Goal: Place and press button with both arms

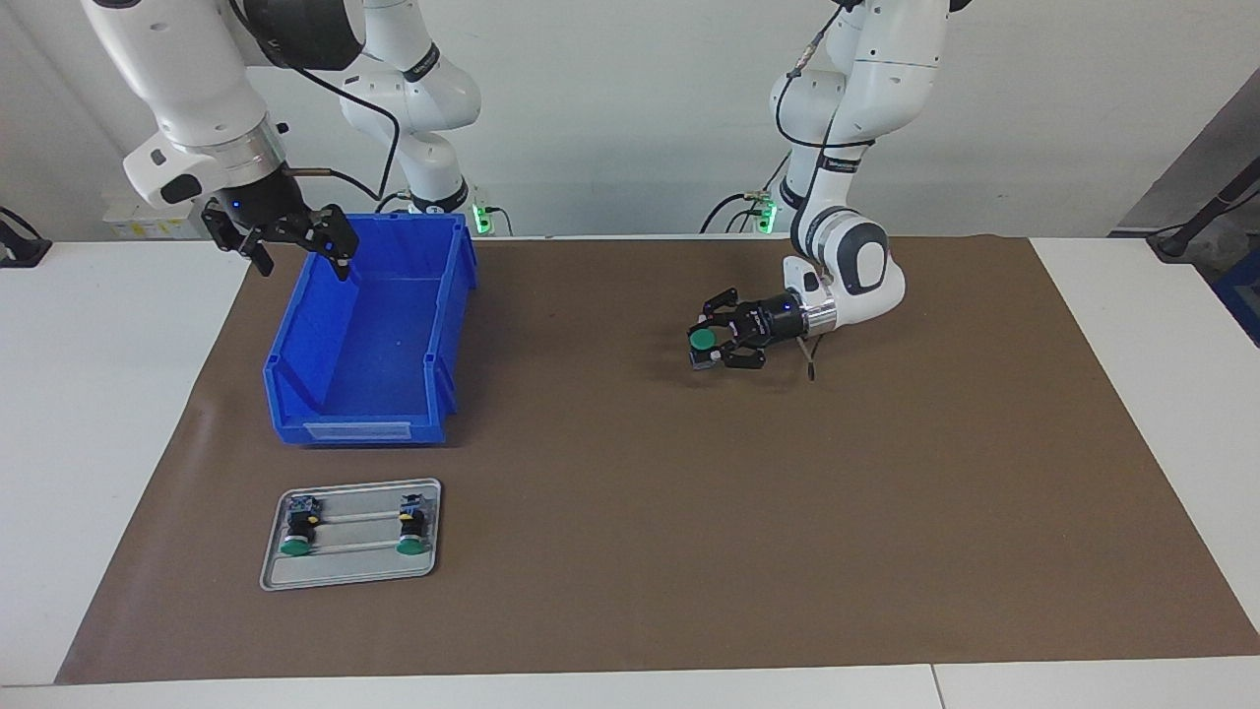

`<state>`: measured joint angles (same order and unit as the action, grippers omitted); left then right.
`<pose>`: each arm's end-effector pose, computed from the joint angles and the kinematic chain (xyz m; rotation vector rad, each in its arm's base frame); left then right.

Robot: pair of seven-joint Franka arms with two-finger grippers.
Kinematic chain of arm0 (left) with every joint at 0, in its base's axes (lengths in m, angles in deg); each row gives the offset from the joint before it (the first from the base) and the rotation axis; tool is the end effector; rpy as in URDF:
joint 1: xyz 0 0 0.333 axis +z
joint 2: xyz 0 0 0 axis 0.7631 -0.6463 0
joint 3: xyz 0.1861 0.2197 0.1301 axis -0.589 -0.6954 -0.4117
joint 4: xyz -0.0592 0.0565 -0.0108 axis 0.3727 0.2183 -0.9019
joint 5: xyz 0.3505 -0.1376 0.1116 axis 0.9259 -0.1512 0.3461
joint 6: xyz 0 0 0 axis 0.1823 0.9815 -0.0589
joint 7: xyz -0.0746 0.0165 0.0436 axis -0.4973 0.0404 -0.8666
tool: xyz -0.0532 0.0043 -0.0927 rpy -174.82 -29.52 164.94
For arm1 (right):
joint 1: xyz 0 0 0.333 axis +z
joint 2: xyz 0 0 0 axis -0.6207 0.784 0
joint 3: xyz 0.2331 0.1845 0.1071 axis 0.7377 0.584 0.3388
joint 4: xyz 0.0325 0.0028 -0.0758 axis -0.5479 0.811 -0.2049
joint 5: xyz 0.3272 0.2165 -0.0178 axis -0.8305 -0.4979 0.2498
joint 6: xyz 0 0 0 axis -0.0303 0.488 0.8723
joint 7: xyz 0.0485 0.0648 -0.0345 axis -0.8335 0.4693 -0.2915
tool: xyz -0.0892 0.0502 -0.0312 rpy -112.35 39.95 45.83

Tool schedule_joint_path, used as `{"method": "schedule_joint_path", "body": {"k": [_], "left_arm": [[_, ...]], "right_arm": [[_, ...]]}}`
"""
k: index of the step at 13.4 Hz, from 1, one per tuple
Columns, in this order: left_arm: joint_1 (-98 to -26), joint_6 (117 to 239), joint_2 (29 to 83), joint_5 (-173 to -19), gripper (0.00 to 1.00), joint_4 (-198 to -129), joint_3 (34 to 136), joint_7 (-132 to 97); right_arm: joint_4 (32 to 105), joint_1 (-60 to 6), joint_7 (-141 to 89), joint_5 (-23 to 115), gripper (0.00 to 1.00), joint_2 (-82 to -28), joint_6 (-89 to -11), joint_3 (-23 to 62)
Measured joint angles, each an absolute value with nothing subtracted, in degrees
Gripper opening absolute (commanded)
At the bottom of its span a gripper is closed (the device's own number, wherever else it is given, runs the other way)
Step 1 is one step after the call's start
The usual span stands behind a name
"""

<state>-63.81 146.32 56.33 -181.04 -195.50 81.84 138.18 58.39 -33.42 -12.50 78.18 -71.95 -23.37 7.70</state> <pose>0.4418 -0.1865 0.2516 1.4982 -0.9801 1.1658 0.5451 -0.0032 0.6140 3.1104 -0.1447 -0.0252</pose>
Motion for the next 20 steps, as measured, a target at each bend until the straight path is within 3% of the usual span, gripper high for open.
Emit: {"method": "schedule_joint_path", "body": {"k": [9, 16, 20], "left_arm": [[-63.4, 144.6, 51.0, -181.1, 0.20, -195.6, 81.4, 142.6], [-62.8, 143.6, 50.1, -181.1, 0.21, -195.6, 81.4, 143.1], [-62.9, 143.6, 49.6, -181.1, 0.26, -195.8, 81.5, 144.1]], "right_arm": [[58.4, -33.4, -12.5, 78.2, 1.00, -72.0, -23.4, 7.7], [58.4, -33.4, -12.5, 78.2, 1.00, -72.0, -23.4, 7.7], [58.4, -33.4, -12.5, 78.2, 1.00, -72.0, -23.4, 7.7]]}}
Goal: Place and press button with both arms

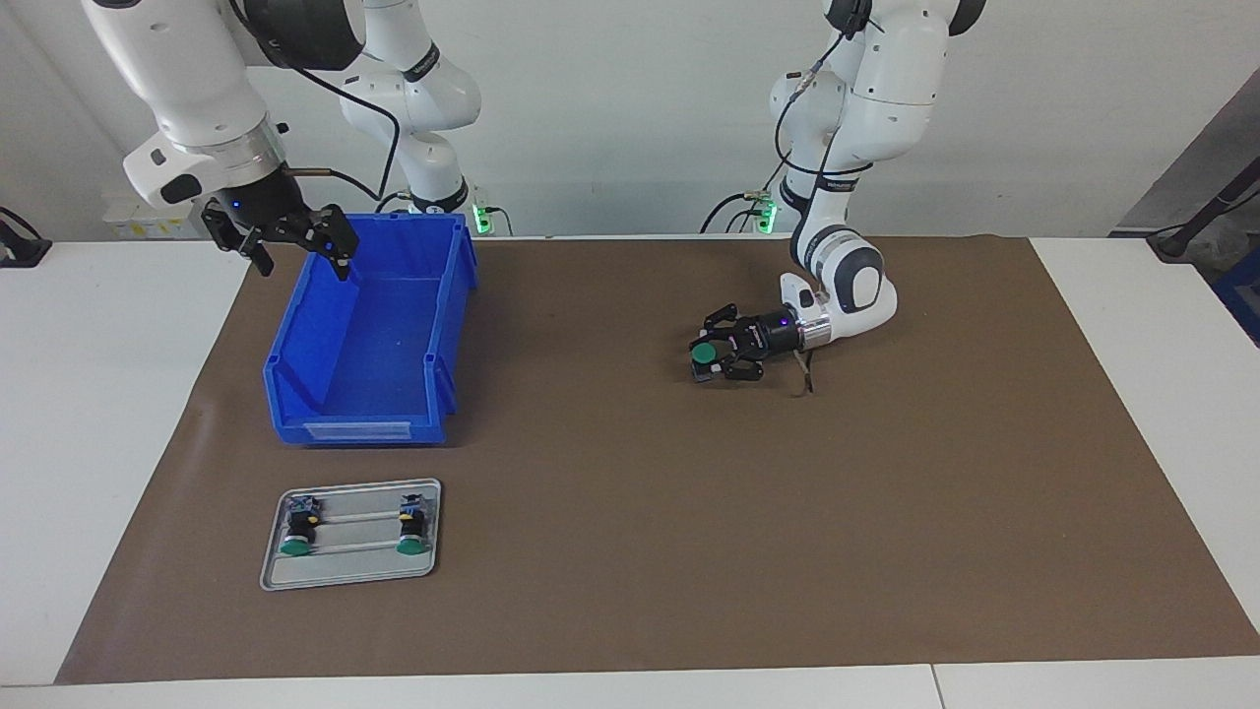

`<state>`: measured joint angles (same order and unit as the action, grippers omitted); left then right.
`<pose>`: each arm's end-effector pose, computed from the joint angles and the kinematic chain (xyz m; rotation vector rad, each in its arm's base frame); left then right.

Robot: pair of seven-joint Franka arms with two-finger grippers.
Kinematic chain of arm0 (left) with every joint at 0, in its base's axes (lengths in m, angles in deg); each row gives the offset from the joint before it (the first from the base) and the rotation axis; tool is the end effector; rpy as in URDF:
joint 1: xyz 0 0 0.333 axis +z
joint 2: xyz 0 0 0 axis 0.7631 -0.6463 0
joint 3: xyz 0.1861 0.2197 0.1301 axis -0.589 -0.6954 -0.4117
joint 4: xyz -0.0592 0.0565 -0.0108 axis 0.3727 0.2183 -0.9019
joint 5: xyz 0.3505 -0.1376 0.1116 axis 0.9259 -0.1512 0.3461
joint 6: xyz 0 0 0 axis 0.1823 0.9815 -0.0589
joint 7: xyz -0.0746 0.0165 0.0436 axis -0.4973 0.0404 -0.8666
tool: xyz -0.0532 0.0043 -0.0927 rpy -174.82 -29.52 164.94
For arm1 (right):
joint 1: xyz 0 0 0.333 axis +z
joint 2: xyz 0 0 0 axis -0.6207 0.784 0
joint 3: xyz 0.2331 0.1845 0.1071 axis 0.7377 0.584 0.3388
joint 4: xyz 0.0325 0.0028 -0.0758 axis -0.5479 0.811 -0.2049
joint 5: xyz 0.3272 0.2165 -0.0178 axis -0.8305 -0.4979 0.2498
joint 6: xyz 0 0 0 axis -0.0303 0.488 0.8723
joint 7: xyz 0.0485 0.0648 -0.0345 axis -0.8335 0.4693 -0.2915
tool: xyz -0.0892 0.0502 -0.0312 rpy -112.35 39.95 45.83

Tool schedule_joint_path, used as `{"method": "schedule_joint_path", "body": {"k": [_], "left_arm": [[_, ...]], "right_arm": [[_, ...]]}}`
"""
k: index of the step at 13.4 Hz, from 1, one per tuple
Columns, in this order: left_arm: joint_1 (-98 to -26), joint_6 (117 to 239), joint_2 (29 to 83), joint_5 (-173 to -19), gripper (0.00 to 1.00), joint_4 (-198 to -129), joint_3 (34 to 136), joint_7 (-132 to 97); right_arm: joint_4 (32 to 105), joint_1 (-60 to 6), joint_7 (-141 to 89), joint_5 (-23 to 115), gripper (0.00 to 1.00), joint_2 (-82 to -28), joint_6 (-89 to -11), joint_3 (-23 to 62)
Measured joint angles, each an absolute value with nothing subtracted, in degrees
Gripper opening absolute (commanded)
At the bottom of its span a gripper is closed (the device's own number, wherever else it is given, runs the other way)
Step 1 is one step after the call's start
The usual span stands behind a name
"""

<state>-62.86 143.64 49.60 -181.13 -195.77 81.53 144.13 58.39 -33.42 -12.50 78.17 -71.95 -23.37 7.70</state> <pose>0.4307 -0.1782 0.1993 1.5059 -0.9816 1.1512 0.5451 -0.0032 0.6140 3.1106 -0.1447 -0.0252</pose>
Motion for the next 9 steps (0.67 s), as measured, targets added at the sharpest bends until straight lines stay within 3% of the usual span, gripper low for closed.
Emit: {"method": "schedule_joint_path", "body": {"k": [4, 9], "left_arm": [[-62.8, 143.4, 49.6, -181.1, 0.46, -195.9, 81.5, 144.4], [-62.8, 143.2, 49.5, -181.1, 0.53, -196.6, 81.5, 144.5]], "right_arm": [[58.4, -33.4, -12.5, 78.2, 1.00, -72.0, -23.4, 7.7], [58.4, -33.4, -12.5, 78.2, 1.00, -72.0, -23.4, 7.7]]}}
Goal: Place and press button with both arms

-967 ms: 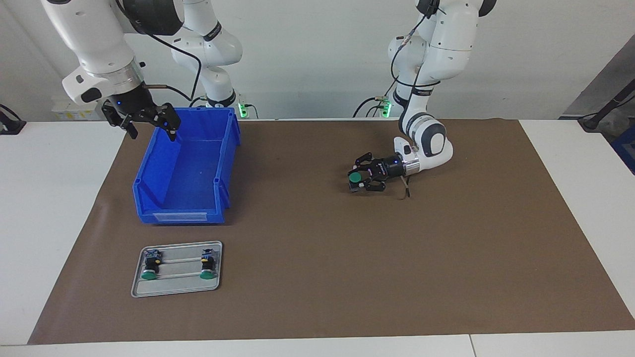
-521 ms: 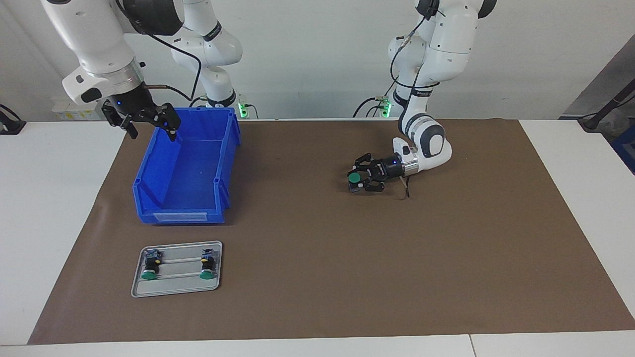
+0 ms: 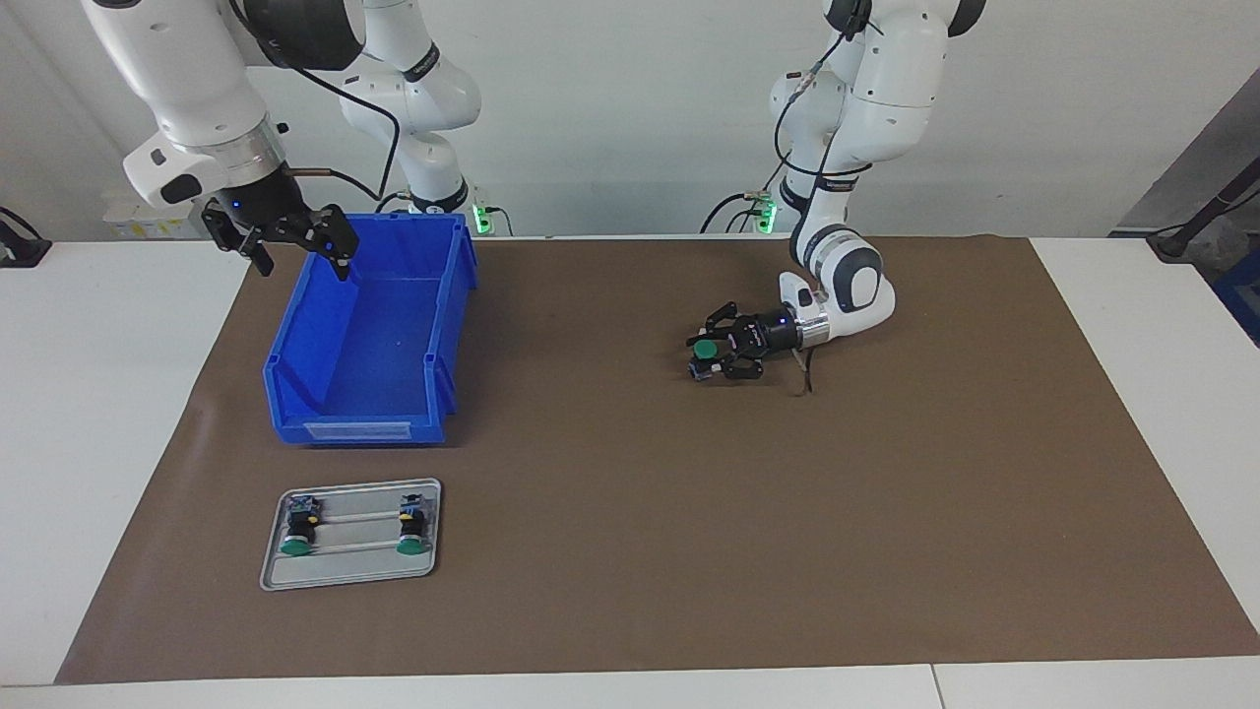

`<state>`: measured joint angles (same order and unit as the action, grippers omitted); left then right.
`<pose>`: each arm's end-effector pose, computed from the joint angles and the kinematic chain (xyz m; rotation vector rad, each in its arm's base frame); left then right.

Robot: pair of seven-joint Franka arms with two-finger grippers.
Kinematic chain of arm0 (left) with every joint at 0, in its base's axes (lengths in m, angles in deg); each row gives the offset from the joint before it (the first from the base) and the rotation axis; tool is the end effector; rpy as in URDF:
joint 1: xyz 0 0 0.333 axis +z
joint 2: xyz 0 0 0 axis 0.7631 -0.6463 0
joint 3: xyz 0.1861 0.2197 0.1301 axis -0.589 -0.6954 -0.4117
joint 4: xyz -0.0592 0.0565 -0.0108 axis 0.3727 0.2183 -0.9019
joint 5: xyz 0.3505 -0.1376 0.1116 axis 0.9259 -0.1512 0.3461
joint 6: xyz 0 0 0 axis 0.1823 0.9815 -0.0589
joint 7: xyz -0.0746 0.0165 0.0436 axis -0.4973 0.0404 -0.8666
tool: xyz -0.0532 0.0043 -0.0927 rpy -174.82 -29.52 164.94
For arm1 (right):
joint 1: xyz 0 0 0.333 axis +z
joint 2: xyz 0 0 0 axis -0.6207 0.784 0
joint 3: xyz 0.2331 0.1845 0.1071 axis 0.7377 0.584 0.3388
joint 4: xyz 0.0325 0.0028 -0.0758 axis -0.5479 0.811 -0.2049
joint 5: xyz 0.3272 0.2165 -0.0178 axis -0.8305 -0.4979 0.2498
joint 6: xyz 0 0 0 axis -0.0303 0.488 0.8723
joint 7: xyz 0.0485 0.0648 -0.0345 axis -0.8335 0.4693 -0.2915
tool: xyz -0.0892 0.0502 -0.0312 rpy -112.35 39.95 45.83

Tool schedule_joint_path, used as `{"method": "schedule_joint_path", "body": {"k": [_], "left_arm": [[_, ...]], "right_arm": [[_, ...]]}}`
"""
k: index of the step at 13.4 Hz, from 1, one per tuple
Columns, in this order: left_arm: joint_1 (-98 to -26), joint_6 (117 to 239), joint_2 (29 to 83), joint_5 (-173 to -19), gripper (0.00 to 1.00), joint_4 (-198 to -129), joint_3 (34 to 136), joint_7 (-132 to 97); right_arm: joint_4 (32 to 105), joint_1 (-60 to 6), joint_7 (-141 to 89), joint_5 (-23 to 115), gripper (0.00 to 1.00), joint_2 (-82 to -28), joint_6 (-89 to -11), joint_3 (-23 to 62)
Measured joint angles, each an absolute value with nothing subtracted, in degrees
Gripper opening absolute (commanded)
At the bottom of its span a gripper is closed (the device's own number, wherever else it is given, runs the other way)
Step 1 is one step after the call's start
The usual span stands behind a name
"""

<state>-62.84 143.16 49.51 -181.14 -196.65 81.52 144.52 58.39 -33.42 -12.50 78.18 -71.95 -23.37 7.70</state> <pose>0.4242 -0.1773 0.1950 1.5057 -0.9758 1.1427 0.5451 -0.0032 0.6140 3.1104 -0.1447 -0.0252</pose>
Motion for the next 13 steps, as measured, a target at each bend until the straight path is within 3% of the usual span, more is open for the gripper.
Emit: {"method": "schedule_joint_path", "body": {"k": [4, 7, 11, 13], "left_arm": [[-62.8, 142.8, 49.5, -181.1, 0.69, -196.7, 81.5, 144.6], [-62.8, 141.7, 49.5, -181.1, 0.76, -196.7, 81.5, 144.6], [-62.8, 141.6, 49.5, -181.1, 1.00, -196.7, 81.5, 144.6], [-62.8, 141.6, 49.5, -181.1, 1.00, -196.7, 81.4, 144.6]], "right_arm": [[58.4, -33.4, -12.5, 78.2, 1.00, -72.0, -23.4, 7.7], [58.4, -33.4, -12.5, 78.2, 1.00, -72.0, -23.4, 7.7], [58.4, -33.4, -12.5, 78.2, 1.00, -72.0, -23.4, 7.7], [58.4, -33.4, -12.5, 78.2, 1.00, -72.0, -23.4, 7.7]]}}
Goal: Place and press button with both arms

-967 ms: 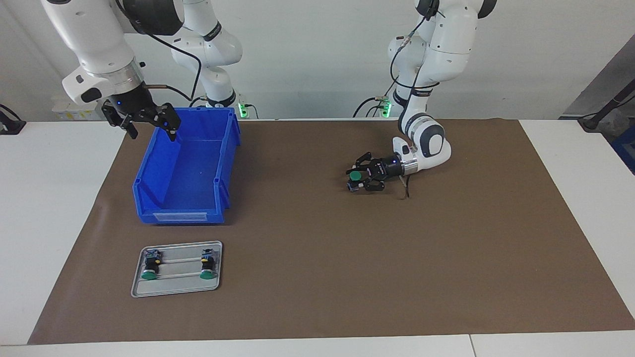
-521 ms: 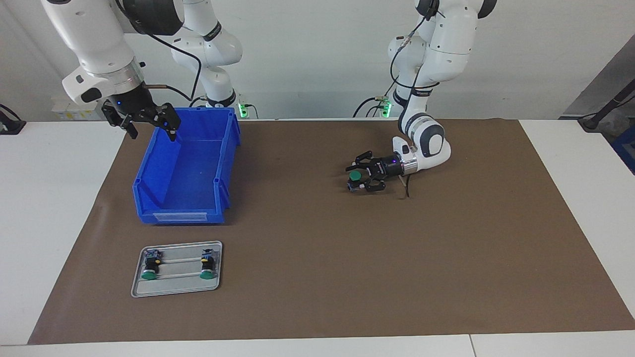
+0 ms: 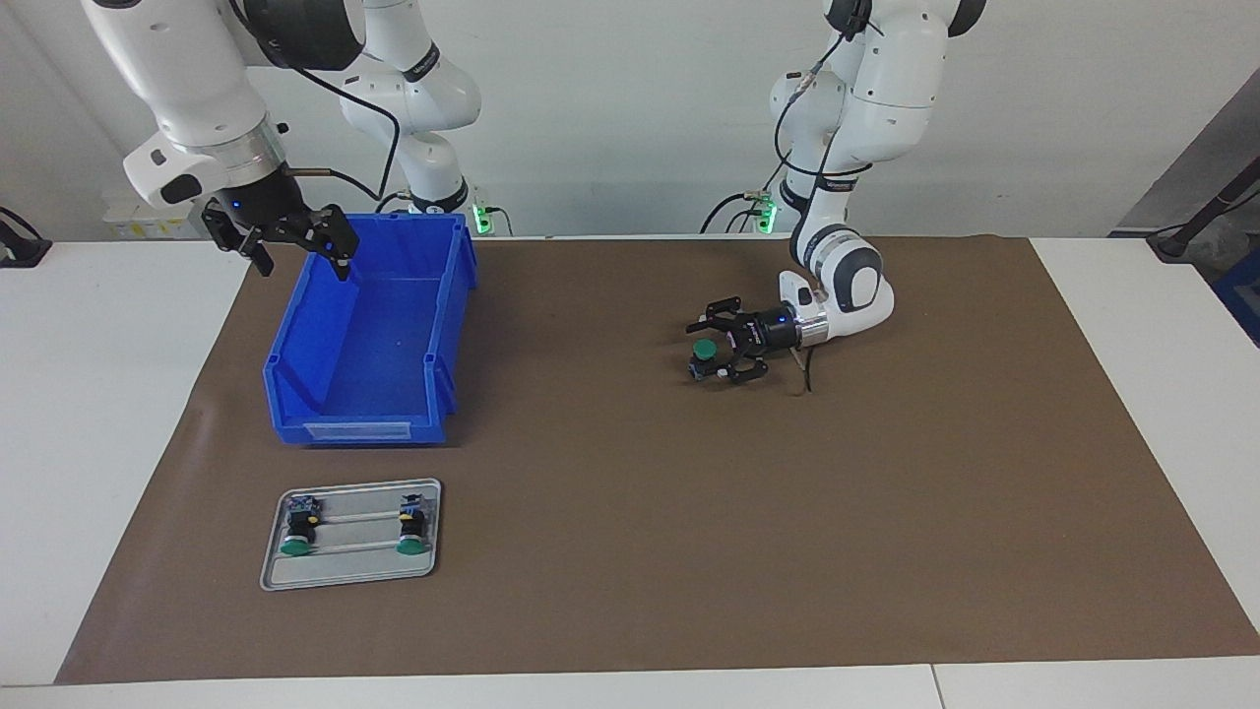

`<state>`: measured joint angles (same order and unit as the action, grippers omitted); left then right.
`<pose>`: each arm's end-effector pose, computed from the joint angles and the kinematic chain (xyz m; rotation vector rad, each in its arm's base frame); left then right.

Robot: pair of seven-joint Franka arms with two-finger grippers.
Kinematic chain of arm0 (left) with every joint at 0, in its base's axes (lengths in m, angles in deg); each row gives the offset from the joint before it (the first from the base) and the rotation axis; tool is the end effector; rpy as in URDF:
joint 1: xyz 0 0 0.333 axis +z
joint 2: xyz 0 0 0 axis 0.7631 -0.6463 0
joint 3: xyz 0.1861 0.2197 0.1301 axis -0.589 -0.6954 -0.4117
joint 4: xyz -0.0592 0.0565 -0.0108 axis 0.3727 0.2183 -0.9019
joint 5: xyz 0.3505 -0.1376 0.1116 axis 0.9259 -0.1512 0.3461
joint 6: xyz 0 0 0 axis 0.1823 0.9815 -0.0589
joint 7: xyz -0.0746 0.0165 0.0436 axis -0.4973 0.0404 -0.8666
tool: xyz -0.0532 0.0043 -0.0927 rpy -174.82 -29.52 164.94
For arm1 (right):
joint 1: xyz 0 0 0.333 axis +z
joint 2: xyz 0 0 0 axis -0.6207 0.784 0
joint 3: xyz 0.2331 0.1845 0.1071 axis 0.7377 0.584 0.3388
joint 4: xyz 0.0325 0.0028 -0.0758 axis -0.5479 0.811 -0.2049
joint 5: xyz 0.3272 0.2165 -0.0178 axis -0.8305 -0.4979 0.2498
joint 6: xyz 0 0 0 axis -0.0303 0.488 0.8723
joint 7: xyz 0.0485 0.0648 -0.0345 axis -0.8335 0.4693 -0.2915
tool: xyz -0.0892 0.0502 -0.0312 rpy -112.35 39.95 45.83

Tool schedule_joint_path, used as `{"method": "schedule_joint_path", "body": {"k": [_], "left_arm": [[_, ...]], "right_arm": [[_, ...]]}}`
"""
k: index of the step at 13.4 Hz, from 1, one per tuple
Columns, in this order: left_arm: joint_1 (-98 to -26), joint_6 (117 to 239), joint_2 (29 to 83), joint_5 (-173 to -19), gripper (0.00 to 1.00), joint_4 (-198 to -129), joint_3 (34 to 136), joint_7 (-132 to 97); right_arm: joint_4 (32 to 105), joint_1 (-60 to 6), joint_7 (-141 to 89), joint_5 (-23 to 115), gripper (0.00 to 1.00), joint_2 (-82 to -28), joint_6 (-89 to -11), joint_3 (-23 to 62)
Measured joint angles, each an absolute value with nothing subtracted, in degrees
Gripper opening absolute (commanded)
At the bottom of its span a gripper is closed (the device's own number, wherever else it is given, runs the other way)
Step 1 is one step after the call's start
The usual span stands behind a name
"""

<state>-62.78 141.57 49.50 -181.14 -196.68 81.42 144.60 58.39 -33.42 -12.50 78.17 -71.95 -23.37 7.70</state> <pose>0.4240 -0.1788 0.1973 1.4793 -0.9661 1.1503 0.5451 -0.0032 0.6140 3.1106 -0.1447 -0.0252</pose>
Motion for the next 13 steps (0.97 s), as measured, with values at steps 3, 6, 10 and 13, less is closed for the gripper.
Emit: {"method": "schedule_joint_path", "body": {"k": [3, 6, 10, 13], "left_arm": [[-62.8, 141.6, 49.5, -181.1, 1.00, -196.5, 81.4, 144.6], [-62.8, 141.4, 49.5, -181.3, 1.00, -195.4, 81.4, 143.3], [-62.8, 141.4, 49.7, -181.4, 0.99, -191.0, 81.5, 134.4], [-62.7, 141.4, 50.2, -181.5, 0.99, -187.2, 81.2, 125.6]], "right_arm": [[58.4, -33.4, -12.5, 78.2, 1.00, -72.0, -23.4, 7.7], [58.4, -33.4, -12.5, 78.2, 1.00, -72.0, -23.4, 7.7], [58.4, -33.4, -12.5, 78.2, 1.00, -72.0, -23.4, 7.7], [58.4, -33.4, -12.5, 78.2, 1.00, -72.0, -23.4, 7.7]]}}
